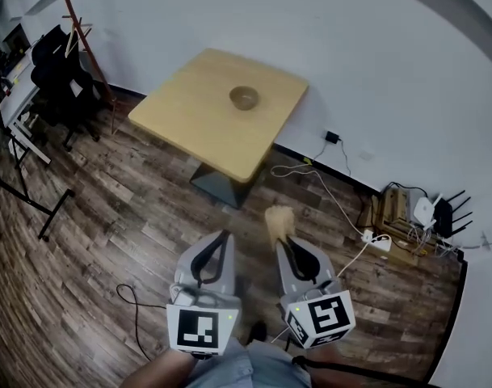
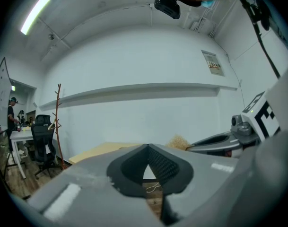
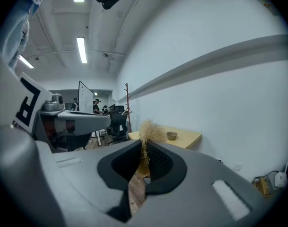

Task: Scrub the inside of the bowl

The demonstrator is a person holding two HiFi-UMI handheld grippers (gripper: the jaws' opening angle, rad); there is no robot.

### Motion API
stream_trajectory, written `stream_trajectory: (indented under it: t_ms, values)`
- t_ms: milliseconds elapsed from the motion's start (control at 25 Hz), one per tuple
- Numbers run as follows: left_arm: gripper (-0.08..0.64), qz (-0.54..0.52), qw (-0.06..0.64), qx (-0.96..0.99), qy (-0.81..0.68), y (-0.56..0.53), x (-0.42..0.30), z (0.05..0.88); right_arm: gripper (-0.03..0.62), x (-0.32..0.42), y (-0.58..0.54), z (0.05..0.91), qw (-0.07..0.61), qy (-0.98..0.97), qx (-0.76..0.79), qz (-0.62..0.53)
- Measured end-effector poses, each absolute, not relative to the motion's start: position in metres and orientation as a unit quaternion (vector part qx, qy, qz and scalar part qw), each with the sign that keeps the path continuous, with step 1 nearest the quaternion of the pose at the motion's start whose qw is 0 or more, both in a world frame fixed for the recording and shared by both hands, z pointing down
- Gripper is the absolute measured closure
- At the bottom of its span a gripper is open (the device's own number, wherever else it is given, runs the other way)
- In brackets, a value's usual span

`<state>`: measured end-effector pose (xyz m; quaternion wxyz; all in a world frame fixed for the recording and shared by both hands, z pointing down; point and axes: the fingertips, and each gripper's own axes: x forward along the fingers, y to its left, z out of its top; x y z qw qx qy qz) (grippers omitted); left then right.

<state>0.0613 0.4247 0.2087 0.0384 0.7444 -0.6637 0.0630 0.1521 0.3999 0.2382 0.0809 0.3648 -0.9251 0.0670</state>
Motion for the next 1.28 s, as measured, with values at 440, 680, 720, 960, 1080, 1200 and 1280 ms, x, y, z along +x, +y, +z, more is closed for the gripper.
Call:
stream_trajectory:
  t_ms: [440,680,720,960,1080,1200,1280]
  values:
    - [0.540,0.046,0.030,0.746,-0.663,0.334,-0.024,0.194,0.565,0.060,0.309,0.217,0.083,-0.930,0.356,0.043]
    - [0.540,0.033,0.027,0.754,-0.655,0.306,-0.042,0.189,0.565,0.041,0.285,0.207,0.081,-0.928,0.364,0.026]
    - [0.538,0.033,0.027,0.757,-0.652,0.301,-0.041,0.189,0.565,0.041,0.280,0.207,0.080,-0.926,0.367,0.026]
    - [0.540,0.042,0.026,0.765,-0.642,0.274,-0.043,0.195,0.565,0.042,0.253,0.208,0.076,-0.921,0.381,0.029]
    - [0.538,0.046,0.031,0.765,-0.642,0.259,-0.045,0.200,0.565,0.041,0.235,0.213,0.076,-0.920,0.383,0.037]
    - [0.540,0.051,0.040,0.759,-0.648,0.241,-0.051,0.209,0.565,0.036,0.217,0.221,0.079,-0.922,0.376,0.044]
    - [0.538,0.056,0.044,0.755,-0.651,0.227,-0.057,0.213,0.565,0.030,0.202,0.227,0.083,-0.923,0.372,0.051]
